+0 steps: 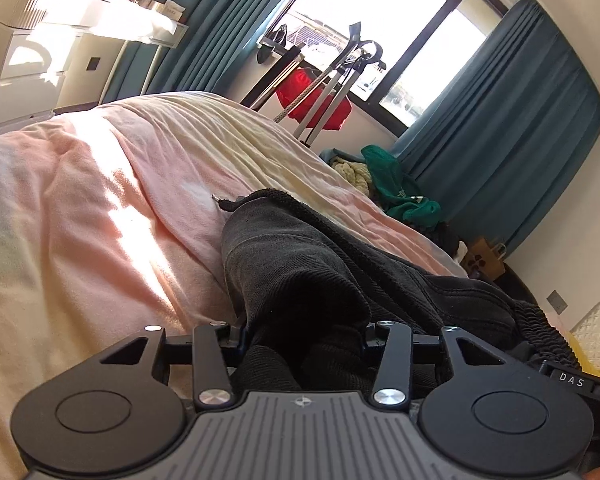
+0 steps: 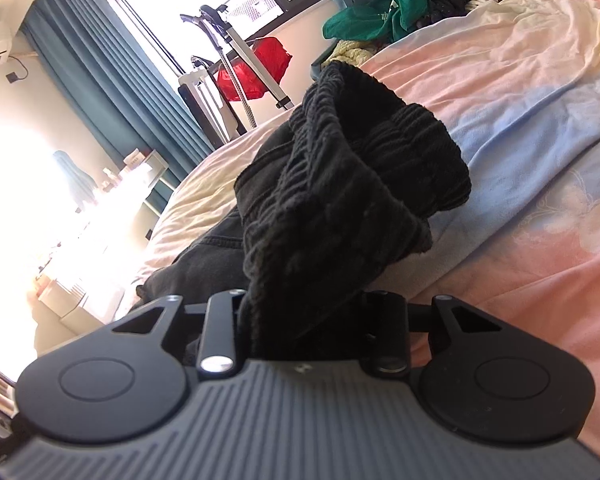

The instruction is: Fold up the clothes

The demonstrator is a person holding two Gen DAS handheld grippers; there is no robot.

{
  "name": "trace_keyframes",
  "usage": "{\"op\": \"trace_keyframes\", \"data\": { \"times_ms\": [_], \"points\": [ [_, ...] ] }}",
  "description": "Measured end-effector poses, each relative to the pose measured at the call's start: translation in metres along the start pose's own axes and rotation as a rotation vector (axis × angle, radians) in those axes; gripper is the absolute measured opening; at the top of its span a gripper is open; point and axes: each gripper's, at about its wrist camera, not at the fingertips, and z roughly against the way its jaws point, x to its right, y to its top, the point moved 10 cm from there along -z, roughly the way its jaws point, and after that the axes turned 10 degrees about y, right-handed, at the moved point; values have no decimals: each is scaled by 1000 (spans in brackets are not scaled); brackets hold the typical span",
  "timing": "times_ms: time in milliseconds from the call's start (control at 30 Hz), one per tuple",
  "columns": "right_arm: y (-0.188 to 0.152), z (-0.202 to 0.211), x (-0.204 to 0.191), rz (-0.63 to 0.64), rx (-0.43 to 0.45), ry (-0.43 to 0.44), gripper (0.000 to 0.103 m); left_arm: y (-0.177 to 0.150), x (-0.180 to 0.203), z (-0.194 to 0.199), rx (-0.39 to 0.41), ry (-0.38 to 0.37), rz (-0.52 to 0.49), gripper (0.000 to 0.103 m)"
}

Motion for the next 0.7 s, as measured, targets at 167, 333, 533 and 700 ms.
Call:
{"op": "trace_keyframes", "data": {
  "times_ms": [167,333,533,700],
  "points": [
    [40,-7,-17,-14,66,28,35,12,29,28,36,-50,-25,42],
    [80,36,-9,-44,147,33,34,22,87,49,81,-111,-59,42],
    [152,77,39,-69,246,0,35,16,196,16,86,-223,-151,42],
    [227,99,119,-98,316,-101,35,-7,311,-50,42,-313,-239,42]
  ]
}}
